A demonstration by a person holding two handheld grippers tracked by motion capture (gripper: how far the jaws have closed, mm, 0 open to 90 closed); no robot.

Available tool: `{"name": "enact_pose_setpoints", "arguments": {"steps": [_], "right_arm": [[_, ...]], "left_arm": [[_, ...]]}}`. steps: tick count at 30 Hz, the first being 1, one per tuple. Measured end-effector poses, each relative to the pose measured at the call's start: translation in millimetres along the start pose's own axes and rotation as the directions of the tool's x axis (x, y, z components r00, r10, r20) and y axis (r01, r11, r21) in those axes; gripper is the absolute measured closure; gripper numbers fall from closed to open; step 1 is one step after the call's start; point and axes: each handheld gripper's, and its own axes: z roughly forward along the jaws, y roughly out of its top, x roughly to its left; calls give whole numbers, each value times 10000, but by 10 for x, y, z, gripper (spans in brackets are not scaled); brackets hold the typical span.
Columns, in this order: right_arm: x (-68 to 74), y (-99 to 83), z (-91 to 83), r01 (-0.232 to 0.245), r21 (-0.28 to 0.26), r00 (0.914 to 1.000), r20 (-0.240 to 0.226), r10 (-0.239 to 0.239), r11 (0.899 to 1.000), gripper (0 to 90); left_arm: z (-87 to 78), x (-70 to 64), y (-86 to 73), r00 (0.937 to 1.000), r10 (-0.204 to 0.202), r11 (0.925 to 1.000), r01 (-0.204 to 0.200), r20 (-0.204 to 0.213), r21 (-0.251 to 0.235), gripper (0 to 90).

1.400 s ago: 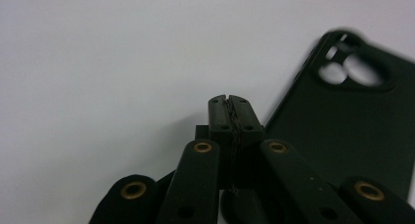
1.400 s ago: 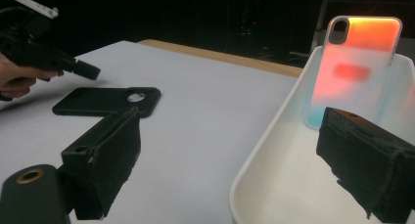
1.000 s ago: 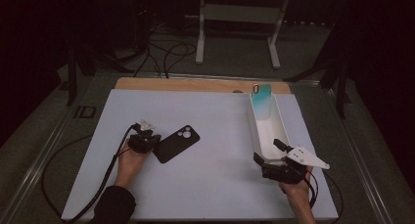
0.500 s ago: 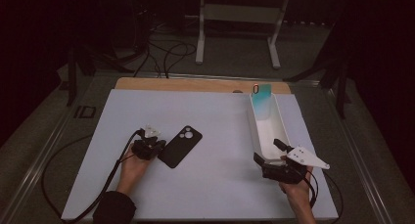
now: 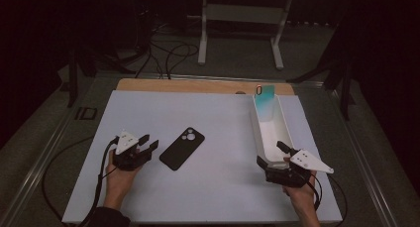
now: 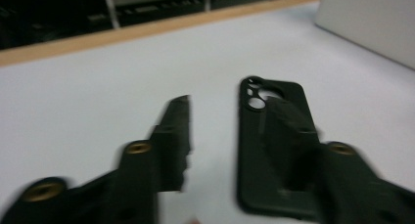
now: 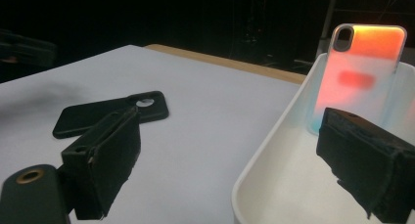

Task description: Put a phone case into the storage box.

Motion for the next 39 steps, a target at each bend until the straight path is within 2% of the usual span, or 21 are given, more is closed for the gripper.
{"name": "enact_pose_setpoints", "arguments": {"steps": [2, 4, 8, 10, 12, 15, 18, 24, 28, 31, 34, 39], "right_arm": [[-5, -1, -8, -24, 14, 10000, -59, 24, 10000, 94], [-11, -3, -17, -69, -39, 9999, -84, 69, 10000, 95], [-14, -8, -31, -120, 34, 9999, -115, 121, 9999, 95], [-1, -5, -39, -103, 119, 9999, -74, 104, 9999, 94], [24, 5, -56, 53, 7, 10000, -16, -53, 10000, 93], [32, 5, -59, 111, -29, 9999, -70, -111, 9999, 92], [34, -10, -52, 144, 3, 9998, -153, -144, 9999, 88], [54, -57, -21, 557, 208, 9984, -147, -554, 9982, 88], [51, -69, -10, 630, 292, 9980, -41, -629, 9976, 89], [37, -85, 3, 582, 337, 9982, 136, -587, 9977, 89], [27, -87, 5, 487, 353, 9986, 171, -494, 9982, 89], [29, -88, 19, 446, 410, 9988, 197, -455, 9982, 90]], "left_arm": [[-106, 13, -19, 9996, -29, 9998, 24, -266, -193, 410], [-193, 32, -39, 9995, -139, 9997, 133, -286, -206, 305], [-333, 39, -124, 9985, -198, 9992, 179, -518, -368, 159], [-383, 38, -202, 9983, -235, 9987, 209, -535, -474, 125], [-409, 39, -243, 9984, -153, 9993, 134, -553, -344, 45], [-459, 47, -268, 9984, -142, 9989, 116, -556, -464, 23], [-494, 80, -273, 9986, -380, 9967, 353, -356, -731, 11], [-512, 80, -272, 9996, -261, 9955, 250, -112, -915, 8], [-497, 71, -269, 9997, -224, 9969, 216, -105, -757, 8], [-447, 65, -259, 9996, -270, 9995, 268, -100, -162, 8], [-402, 64, -261, 9994, -356, 9992, 355, 51, 173, 8], [-341, 23, -215, 9999, -98, 9987, 92, 116, 505, 8]]}}
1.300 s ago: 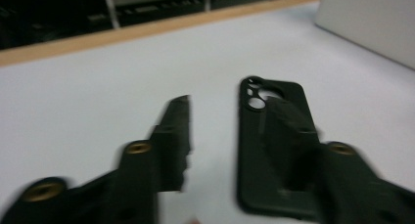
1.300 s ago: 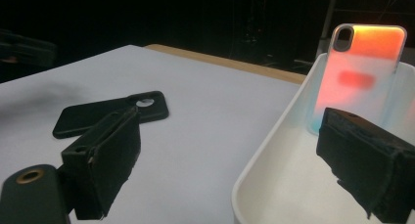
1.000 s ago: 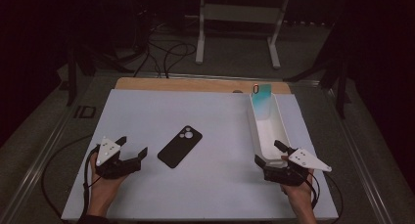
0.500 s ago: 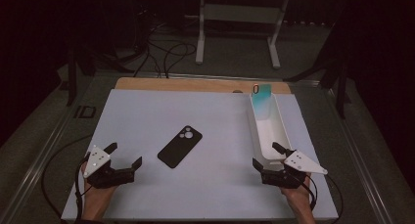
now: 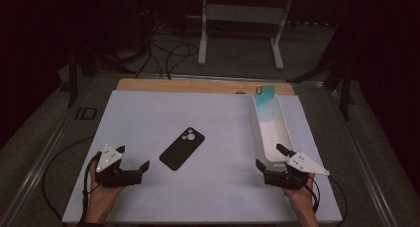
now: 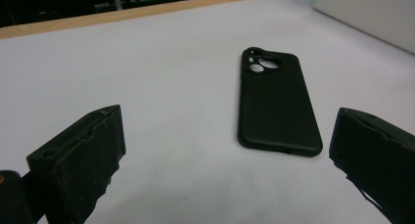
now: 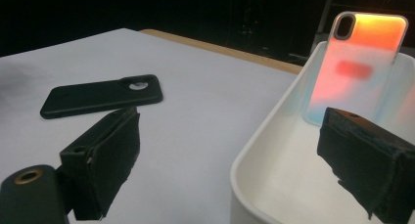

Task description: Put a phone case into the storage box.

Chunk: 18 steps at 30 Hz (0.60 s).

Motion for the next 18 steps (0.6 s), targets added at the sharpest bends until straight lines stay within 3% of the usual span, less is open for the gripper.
{"name": "enact_pose_setpoints", "arguments": {"steps": [7, 8, 11, 13, 14, 18], "right_arm": [[-10, 2, -2, -40, -28, 10000, 64, 41, 10000, 90], [-10, 2, -2, -40, -28, 10000, 64, 41, 10000, 90], [-20, -2, 2, -125, -12, 9999, 60, 125, 9999, 90], [-14, 0, 2, -81, 5, 9999, 61, 81, 10000, 90], [-14, 0, 2, -81, 5, 9999, 61, 81, 10000, 90], [-21, -2, 2, -112, 17, 9999, 58, 112, 9999, 90]], "left_arm": [[73, -27, 83, 10000, 76, 9996, -77, 39, 286, 8], [183, -70, 156, 9995, 234, 9968, -248, 198, 760, 8], [252, -89, 191, 9990, 337, 9935, -366, 289, 1076, 4], [380, -115, 233, 9986, 397, 9861, -447, 344, 1602, 3], [380, -115, 233, 9986, 397, 9861, -447, 344, 1602, 4], [562, -142, 270, 9983, 356, 9734, -450, 456, 2249, 4]]}}
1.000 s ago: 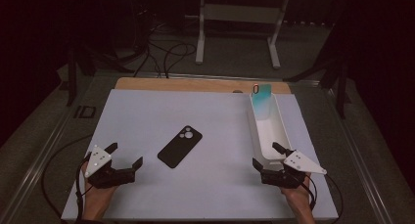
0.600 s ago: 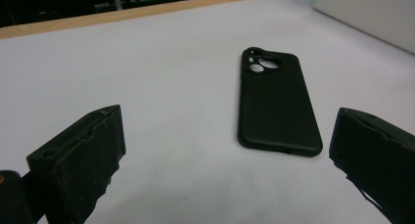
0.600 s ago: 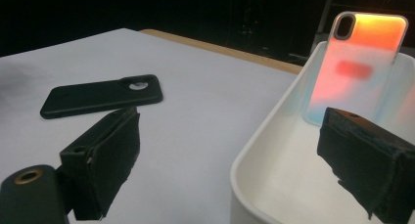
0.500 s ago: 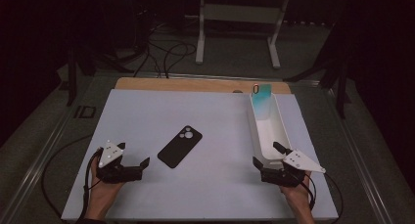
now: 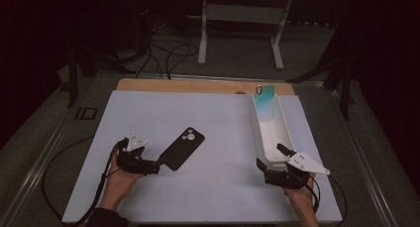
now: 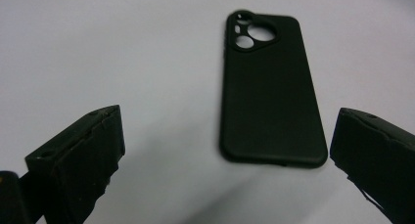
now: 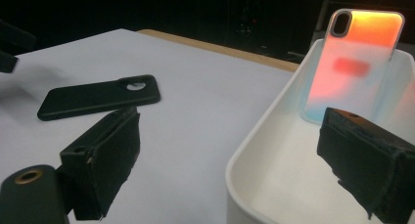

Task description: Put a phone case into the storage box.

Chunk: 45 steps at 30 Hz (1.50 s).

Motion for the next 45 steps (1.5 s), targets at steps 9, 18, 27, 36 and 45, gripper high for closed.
{"name": "enact_pose_setpoints", "arguments": {"steps": [9, 18, 27, 36, 45], "right_arm": [[-1, -2, 4, 5, 30, 10000, -6, -5, 10000, 91], [-8, -5, 4, 19, 52, 10000, 14, -19, 10000, 91], [-12, -6, 3, -8, 49, 10000, 12, 8, 10000, 91], [-19, -7, -1, -16, 31, 10000, 61, 16, 10000, 91], [-14, -7, 0, -11, 44, 10000, 94, 11, 10000, 91]], "left_arm": [[316, -78, 117, 9997, 122, 9925, -146, 200, 1213, 5], [531, -187, 195, 9983, 390, 9807, -467, 443, 1899, 8], [724, -285, 258, 9969, 472, 9692, -608, 623, 2388, 15], [810, -309, 228, 9970, 507, 9612, -645, 581, 2682, 21], [822, -331, 241, 9968, 656, 9523, -763, 462, 2954, 27]]}}
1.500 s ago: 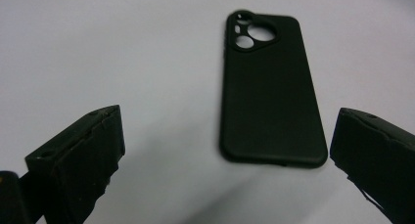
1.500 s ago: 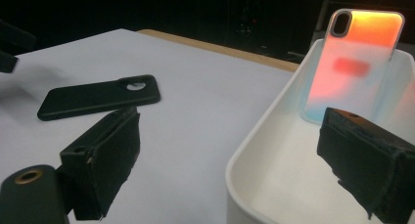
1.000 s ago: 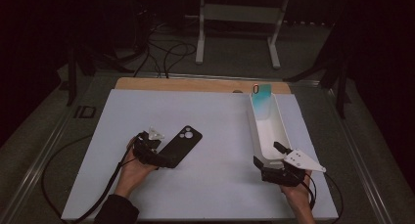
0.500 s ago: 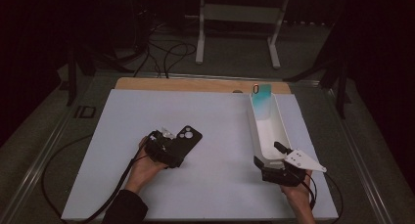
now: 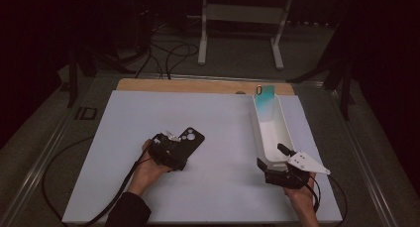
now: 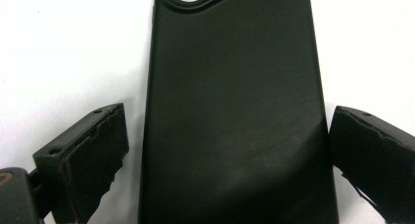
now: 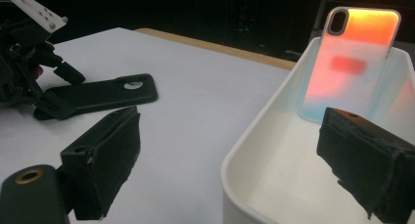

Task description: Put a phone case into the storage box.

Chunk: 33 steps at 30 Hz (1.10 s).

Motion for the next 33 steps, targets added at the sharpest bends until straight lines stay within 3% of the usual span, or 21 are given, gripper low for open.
{"name": "enact_pose_setpoints", "arguments": {"steps": [5, 9, 23, 33], "right_arm": [[4, 2, 0, 0, -10, 10000, -27, 0, 10000, 92], [2, 4, -2, -26, -49, 10000, -41, 26, 10000, 92], [4, 7, 0, -49, -16, 10000, -62, 49, 10000, 93], [1, 22, 20, -374, 201, 9986, -376, 382, 9991, 93]], "left_arm": [[-9, -2, 15, 10000, 0, 9998, 0, 23, 174, 47], [-38, -14, 19, 10000, 45, 9998, -46, 51, 190, 128], [-60, -41, 18, 10000, 45, 9999, -45, -23, 138, 164], [-212, -56, 23, 9999, -148, 9972, 142, -74, -732, 162]]}}
